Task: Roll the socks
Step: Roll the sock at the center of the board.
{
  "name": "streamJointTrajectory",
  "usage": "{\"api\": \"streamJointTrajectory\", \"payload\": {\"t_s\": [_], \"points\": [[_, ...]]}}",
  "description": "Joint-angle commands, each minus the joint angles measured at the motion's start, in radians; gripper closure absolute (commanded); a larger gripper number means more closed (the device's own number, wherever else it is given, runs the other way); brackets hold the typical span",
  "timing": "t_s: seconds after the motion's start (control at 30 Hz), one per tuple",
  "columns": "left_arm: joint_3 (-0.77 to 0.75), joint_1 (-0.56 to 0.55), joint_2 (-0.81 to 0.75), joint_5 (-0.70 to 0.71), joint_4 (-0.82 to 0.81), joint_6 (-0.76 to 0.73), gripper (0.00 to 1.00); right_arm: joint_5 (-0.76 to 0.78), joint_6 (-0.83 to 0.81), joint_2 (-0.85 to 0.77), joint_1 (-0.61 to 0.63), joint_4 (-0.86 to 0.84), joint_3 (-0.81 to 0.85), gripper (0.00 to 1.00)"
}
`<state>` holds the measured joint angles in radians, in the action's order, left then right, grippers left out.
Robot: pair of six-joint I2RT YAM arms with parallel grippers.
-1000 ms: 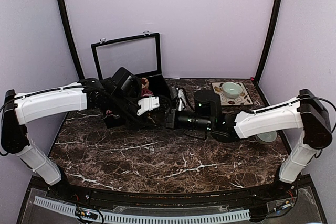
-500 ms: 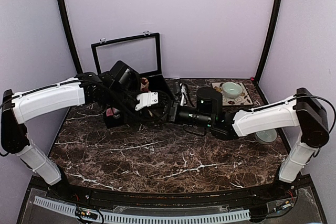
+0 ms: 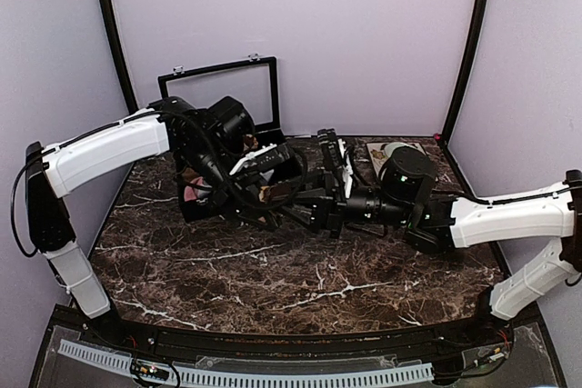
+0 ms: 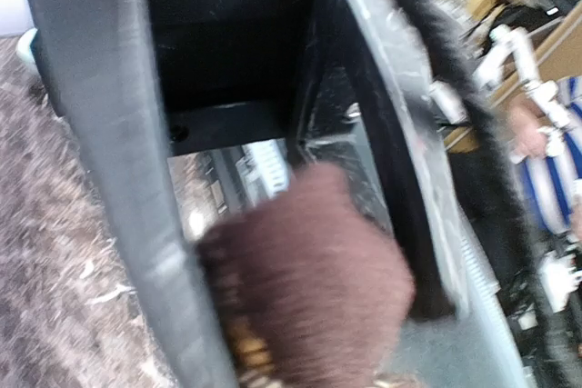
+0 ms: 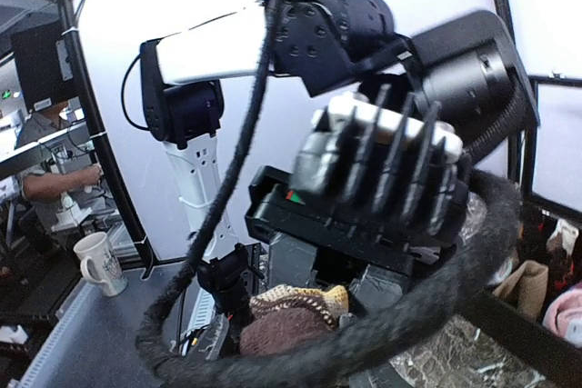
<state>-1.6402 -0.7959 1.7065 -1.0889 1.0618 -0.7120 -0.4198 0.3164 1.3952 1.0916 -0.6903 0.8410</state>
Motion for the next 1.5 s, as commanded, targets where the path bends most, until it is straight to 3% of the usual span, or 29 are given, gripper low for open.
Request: {"api": "streamJointTrajectory", "payload": {"t_s": [0.0, 0.37, 0.53, 0.67, 0.73, 0.8, 0.87, 0.93, 1.0, 1.07, 1.23, 1.37, 1.47], "points": [[-0.072, 0.027, 0.025, -0.208, 0.153, -0.064, 1.00, -0.170, -0.126, -0.002, 0.016, -0.019, -0.009, 0.63], [-0.117, 0.027, 0.076, -0.236, 0.300, -0.189, 1.00, -0.257, -0.091, 0.119, 0.014, -0.088, 0.103, 0.62], [-0.134, 0.027, 0.087, -0.217, 0.335, -0.218, 1.00, -0.336, -0.021, 0.177, 0.002, -0.096, 0.138, 0.68], [-0.134, 0.029, 0.073, -0.182, 0.289, -0.172, 0.95, -0.386, 0.026, 0.208, -0.017, -0.047, 0.171, 0.84], [-0.125, 0.034, 0.056, -0.163, 0.238, -0.121, 0.92, -0.381, 0.019, 0.217, -0.025, 0.004, 0.185, 0.96], [-0.115, 0.039, 0.037, -0.117, 0.171, -0.057, 0.80, -0.340, -0.016, 0.212, -0.031, 0.093, 0.203, 1.00], [-0.086, 0.047, 0.006, -0.017, 0.076, 0.029, 0.59, -0.269, -0.046, 0.206, -0.046, 0.166, 0.209, 1.00], [-0.045, 0.060, -0.029, 0.090, -0.014, 0.094, 0.26, -0.180, -0.055, 0.205, -0.077, 0.194, 0.196, 1.00], [-0.020, 0.084, -0.060, 0.218, -0.078, 0.144, 0.06, -0.111, -0.070, 0.174, -0.119, 0.213, 0.187, 1.00], [-0.002, 0.138, -0.083, 0.307, -0.098, 0.164, 0.02, -0.060, -0.094, 0.172, -0.163, 0.244, 0.200, 1.00], [0.115, 0.382, -0.154, 0.323, -0.135, 0.185, 0.01, 0.014, -0.172, 0.245, -0.270, 0.319, 0.301, 1.00], [0.277, 0.573, -0.209, 0.340, -0.258, 0.202, 0.01, 0.065, -0.235, 0.359, -0.324, 0.376, 0.449, 1.00], [0.365, 0.669, -0.170, 0.496, -0.381, 0.264, 0.01, 0.098, -0.267, 0.422, -0.348, 0.395, 0.501, 1.00]]}}
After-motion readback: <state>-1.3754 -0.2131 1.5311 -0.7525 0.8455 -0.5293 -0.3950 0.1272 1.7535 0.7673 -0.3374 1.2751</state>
